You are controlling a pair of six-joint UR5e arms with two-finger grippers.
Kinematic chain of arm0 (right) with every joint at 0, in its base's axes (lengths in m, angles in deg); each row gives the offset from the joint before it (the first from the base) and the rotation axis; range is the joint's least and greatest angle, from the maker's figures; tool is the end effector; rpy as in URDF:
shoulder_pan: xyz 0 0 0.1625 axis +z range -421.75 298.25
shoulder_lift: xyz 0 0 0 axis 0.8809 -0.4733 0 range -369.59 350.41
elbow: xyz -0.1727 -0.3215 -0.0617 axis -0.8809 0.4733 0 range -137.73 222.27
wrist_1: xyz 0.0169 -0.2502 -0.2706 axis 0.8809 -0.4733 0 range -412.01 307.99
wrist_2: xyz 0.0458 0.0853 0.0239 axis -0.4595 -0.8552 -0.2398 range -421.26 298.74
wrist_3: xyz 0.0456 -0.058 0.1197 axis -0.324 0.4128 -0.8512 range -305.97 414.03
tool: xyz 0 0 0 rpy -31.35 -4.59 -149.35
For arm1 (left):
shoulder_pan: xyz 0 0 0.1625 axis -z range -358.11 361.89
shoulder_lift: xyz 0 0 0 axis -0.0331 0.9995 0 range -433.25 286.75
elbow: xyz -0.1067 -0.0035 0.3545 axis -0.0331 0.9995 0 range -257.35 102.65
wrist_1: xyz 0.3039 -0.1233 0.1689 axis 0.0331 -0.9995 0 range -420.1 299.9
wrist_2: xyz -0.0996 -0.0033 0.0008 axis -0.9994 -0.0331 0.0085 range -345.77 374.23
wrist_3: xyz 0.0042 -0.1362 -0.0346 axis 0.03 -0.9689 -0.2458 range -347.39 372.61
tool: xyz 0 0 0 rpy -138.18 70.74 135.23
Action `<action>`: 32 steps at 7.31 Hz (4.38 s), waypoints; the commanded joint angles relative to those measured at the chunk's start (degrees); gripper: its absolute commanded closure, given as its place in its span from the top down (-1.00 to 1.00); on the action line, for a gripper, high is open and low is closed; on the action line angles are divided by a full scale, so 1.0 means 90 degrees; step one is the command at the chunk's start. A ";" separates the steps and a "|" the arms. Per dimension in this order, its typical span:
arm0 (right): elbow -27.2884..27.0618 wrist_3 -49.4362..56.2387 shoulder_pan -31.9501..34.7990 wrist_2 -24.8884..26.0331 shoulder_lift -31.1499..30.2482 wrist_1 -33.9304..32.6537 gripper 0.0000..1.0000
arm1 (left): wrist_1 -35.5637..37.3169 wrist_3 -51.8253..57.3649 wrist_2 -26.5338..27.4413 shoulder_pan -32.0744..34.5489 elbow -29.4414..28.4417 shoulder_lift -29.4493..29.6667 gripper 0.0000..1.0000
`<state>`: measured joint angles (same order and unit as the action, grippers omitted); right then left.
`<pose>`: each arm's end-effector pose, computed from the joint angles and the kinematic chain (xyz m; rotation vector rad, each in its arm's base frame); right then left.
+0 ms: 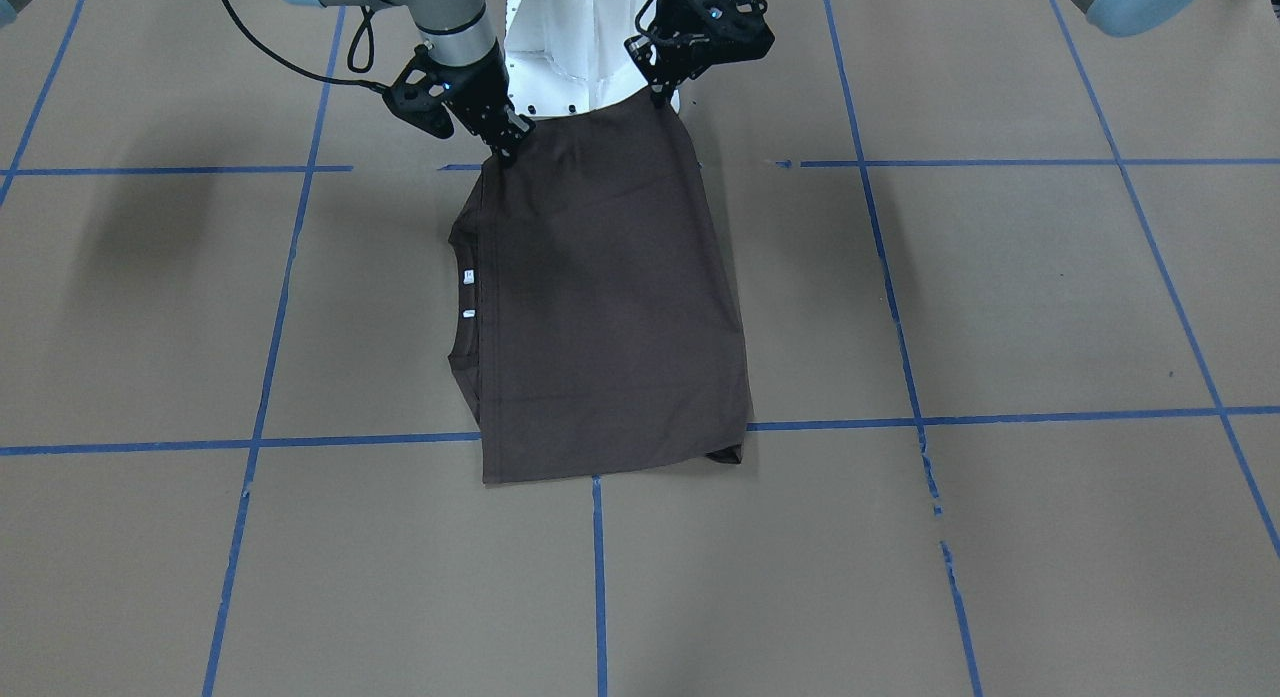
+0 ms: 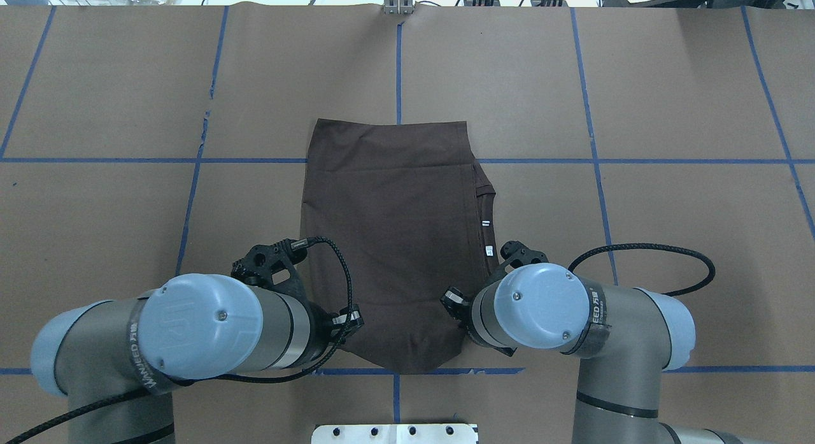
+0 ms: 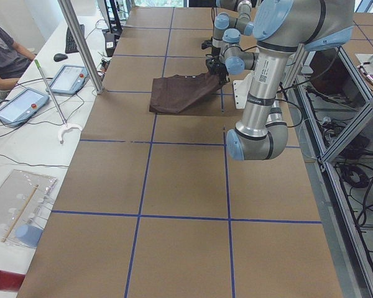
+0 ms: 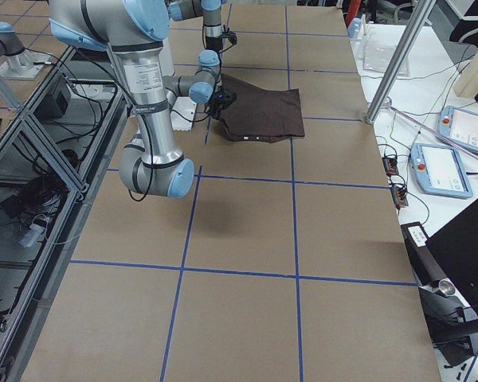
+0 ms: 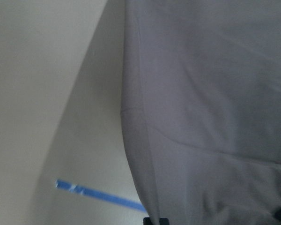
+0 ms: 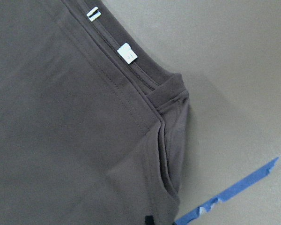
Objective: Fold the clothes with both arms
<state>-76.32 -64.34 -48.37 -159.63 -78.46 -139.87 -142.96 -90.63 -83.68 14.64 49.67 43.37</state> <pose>-0.4864 -0.2317 0.2527 -0.2569 -0.8930 0.6108 0.4526 -0.2191 0.1791 -0.1315 0.9891 -0.3476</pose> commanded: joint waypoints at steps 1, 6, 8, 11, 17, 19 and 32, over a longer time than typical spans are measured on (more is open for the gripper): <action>-0.0154 0.0115 -0.0071 0.0001 -0.0044 0.0065 -1.00 | 0.0212 0.0016 -0.0019 -0.0078 0.0107 0.0020 -1.00; 0.1249 0.1032 0.1898 -0.0865 0.1136 0.0084 -1.00 | -0.0147 0.1067 -0.0300 0.1549 -0.0749 0.0460 -1.00; 0.2137 0.1005 0.2281 -0.1014 0.1303 0.0880 -1.00 | -0.1277 0.1110 -0.0332 0.1981 -0.1890 0.0480 -1.00; 0.3030 0.1034 0.2477 -0.1112 0.1830 0.1080 -1.00 | -0.1848 0.1120 -0.0332 0.2293 -0.2540 0.0655 -1.00; 0.4912 0.1412 0.3053 -0.1512 0.2728 0.1657 0.99 | -0.2627 0.1584 -0.0274 0.2606 -0.3815 0.1065 0.98; 0.5169 0.1776 0.3404 -0.2076 0.2778 0.1657 1.00 | -0.3019 0.2210 -0.0332 0.3200 -0.4472 0.1290 1.00; 0.2212 0.9910 0.5928 -0.3092 0.0236 -0.1214 1.00 | -0.2213 0.9682 -0.2090 0.6733 -0.2404 -0.2008 1.00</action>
<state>-55.34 11.63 -1.82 -185.37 -69.45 -150.62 -165.33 -17.51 -102.44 69.51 27.95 28.65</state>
